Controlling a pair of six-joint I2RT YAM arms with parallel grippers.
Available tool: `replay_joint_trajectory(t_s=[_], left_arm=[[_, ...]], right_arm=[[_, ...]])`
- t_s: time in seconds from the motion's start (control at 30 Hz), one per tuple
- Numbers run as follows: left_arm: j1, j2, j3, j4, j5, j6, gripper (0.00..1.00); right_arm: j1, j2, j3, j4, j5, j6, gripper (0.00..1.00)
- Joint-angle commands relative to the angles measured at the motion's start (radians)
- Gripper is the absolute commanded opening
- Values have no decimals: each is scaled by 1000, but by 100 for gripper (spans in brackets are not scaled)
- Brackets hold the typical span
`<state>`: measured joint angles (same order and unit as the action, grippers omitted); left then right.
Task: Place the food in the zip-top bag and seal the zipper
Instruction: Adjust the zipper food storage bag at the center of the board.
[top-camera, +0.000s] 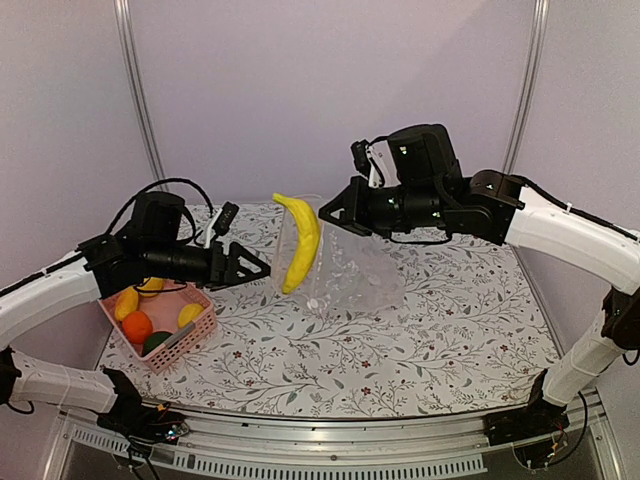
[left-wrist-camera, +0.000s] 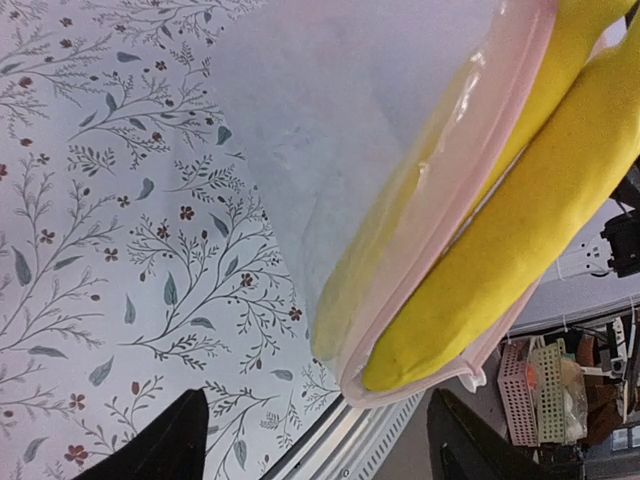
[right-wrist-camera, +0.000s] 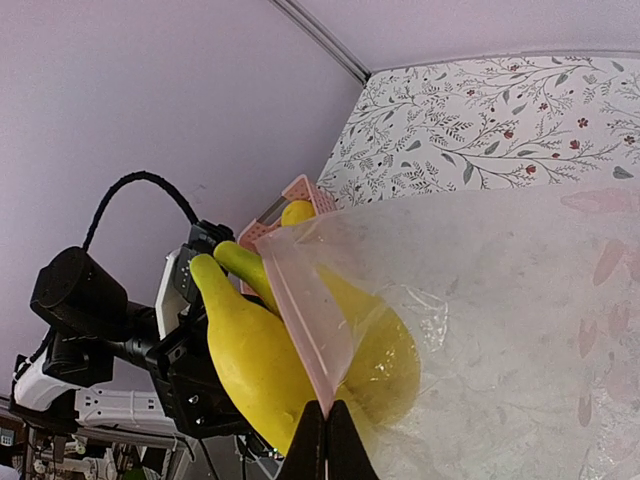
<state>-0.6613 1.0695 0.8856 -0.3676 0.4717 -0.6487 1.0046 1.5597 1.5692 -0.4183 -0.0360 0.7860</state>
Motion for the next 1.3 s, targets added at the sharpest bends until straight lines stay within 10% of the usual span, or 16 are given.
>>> replay_joint_trajectory(t_s=[0.0,0.63,1.07,1.27], left_arm=[[-45,36,8,69,15,-13,72],[-81,112,15,137,-17,-37,40],[-83,118,91,146,-13,-34,0],[-80,107,166,72,-13,14,0]], right_arm=[[-8,10,-5,24,-5,-1,0],[-9,7,-20,30,-15,10,0],[-10,-3,-63,10,30,10,0],[-35,-33,-95,-47,119,2,0]])
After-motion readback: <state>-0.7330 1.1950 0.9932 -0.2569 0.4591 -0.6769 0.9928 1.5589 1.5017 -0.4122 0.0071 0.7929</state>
